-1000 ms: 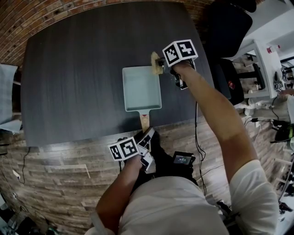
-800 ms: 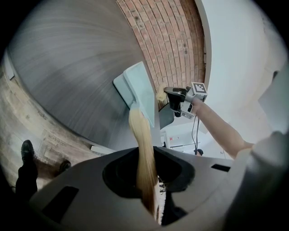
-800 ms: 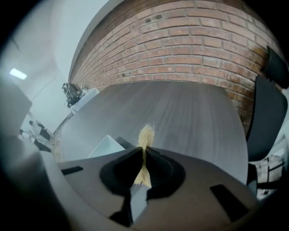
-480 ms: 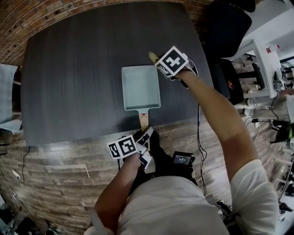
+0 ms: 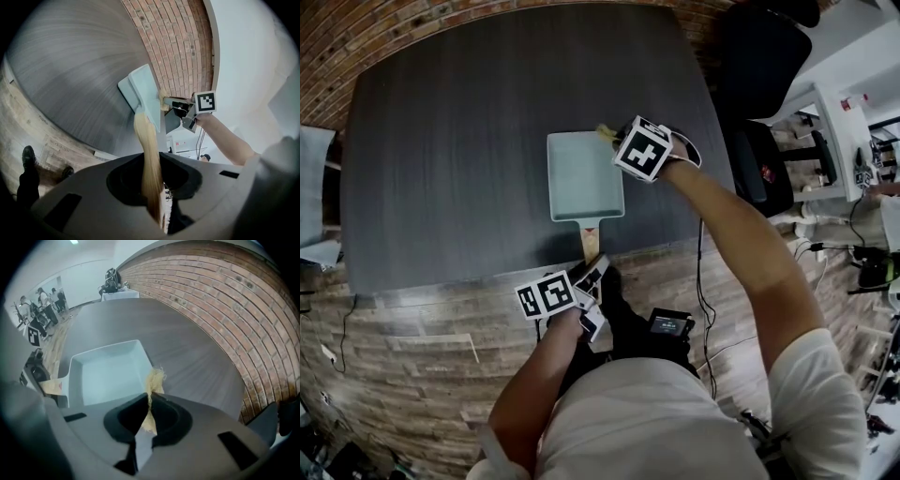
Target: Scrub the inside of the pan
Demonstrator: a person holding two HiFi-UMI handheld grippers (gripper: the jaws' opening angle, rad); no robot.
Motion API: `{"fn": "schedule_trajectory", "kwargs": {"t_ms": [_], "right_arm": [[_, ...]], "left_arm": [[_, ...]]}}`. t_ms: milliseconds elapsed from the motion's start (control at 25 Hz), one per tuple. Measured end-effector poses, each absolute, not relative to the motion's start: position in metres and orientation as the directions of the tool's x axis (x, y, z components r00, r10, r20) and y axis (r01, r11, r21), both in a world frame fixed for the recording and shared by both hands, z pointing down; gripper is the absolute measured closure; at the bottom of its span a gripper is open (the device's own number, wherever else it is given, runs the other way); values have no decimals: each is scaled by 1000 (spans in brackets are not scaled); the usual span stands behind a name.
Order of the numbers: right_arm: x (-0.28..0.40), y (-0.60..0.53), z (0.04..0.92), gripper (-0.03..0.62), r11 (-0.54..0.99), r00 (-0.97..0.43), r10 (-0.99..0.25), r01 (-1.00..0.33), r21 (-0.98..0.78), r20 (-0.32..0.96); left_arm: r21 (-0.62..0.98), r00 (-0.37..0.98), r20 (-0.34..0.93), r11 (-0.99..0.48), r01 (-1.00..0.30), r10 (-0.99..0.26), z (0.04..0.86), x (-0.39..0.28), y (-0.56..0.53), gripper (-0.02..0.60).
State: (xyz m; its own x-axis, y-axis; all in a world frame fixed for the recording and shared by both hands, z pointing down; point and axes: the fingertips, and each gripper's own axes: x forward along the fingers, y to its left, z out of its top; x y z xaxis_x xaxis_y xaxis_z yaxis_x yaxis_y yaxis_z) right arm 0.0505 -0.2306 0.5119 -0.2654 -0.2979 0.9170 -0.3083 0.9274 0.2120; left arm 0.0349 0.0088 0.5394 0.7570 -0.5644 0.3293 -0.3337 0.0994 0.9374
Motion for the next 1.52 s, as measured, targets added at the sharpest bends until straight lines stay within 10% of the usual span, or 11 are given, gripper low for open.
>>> {"fn": "schedule_trajectory", "kwargs": {"t_ms": [1520], "right_arm": [[60, -98, 528, 563, 979, -309, -80, -201, 17, 948]], "left_arm": [[947, 757, 306, 106, -302, -577, 538, 36, 5, 502]]}}
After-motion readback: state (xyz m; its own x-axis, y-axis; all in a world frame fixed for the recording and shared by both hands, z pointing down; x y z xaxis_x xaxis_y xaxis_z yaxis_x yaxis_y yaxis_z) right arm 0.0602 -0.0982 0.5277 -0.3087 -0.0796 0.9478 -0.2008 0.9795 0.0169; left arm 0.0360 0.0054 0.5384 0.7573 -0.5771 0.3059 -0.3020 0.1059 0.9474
